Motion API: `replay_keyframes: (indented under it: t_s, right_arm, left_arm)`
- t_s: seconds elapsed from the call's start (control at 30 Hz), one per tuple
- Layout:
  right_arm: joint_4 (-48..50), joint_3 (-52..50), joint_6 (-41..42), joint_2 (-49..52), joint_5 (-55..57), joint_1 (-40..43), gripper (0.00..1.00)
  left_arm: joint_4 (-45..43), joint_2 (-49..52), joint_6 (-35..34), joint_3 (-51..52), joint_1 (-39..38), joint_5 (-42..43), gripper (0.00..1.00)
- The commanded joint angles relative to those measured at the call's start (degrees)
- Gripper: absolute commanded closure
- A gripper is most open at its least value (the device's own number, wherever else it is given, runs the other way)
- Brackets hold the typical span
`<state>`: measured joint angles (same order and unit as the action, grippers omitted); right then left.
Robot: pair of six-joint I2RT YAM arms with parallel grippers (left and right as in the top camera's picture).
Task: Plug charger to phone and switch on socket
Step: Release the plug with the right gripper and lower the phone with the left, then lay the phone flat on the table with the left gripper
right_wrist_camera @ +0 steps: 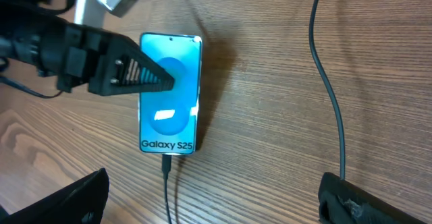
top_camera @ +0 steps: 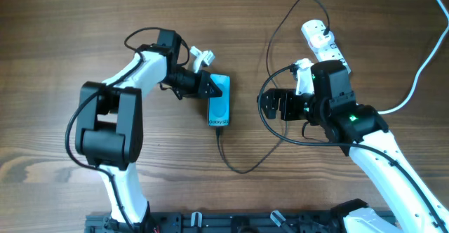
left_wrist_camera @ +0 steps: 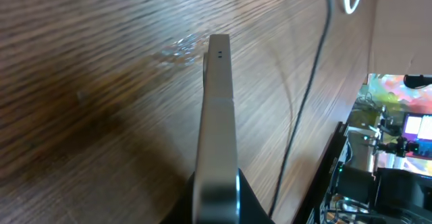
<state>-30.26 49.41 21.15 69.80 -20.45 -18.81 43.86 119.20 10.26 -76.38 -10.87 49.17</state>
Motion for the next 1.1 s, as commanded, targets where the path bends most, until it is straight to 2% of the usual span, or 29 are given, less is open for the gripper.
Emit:
replay_keyframes:
  t_s: [0.0,0.57,0.87,1.07]
  right_arm:
    - [-0.1,0.8,0.5,-0.6,1.2,0.1,0.00]
    - [-0.1,0.8,0.5,-0.6,1.2,0.1,0.00]
    - [-0.1,0.8,0.5,-0.6,1.2,0.1,0.00]
    - [0.0,0.8,0.5,-0.6,1.2,0.1,0.00]
  left_arm:
    - [-0.7,1.7,1.3,-0.7,0.2,2.2,0.96]
    - [-1.8,3.6,1.3,-0.3,0.2,-0.9,0.96]
    - [-11.3,3.6,-5.0,6.1,0.2,-0.8,0.96]
    - [-13.7,3.6,-6.3,7.9,0.2,-1.1,0.96]
